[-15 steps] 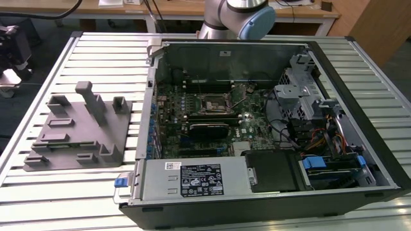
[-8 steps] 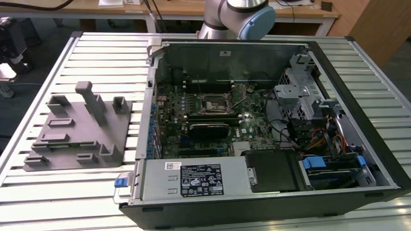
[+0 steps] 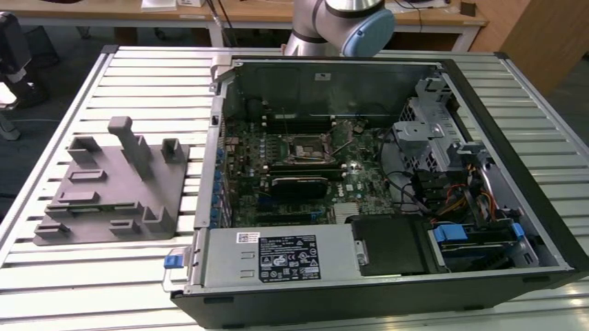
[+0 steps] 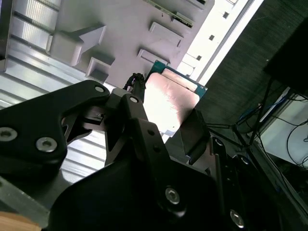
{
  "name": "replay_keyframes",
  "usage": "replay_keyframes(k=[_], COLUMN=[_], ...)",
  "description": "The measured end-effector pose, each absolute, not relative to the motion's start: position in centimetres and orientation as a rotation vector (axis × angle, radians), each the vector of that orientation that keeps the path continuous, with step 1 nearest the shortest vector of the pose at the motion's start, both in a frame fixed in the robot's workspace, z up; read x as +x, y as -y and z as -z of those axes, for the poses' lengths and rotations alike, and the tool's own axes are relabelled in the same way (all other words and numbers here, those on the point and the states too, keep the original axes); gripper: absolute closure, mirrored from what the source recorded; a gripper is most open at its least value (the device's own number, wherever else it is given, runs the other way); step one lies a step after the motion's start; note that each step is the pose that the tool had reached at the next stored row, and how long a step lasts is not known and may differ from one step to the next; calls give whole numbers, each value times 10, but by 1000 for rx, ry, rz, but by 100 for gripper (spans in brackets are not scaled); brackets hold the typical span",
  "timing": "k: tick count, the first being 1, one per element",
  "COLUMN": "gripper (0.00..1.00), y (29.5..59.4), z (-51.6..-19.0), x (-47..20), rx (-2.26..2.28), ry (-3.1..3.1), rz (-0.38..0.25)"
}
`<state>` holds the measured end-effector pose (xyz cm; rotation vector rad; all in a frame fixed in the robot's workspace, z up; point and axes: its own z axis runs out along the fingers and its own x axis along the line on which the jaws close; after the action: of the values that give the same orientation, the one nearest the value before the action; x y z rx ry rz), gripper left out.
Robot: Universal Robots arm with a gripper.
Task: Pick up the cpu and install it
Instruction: 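Pick up the cpu and move it towards the insertion slot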
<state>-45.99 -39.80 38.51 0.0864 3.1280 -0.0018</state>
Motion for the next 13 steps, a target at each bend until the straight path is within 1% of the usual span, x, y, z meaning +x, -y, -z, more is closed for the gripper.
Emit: replay_keyframes(k=[7,13], gripper=[46,46], y=[398,398], z=[-397,-397], x=[-460,-460], rx=[86,86], ry=[-3128,-3128], rz=[2,2])
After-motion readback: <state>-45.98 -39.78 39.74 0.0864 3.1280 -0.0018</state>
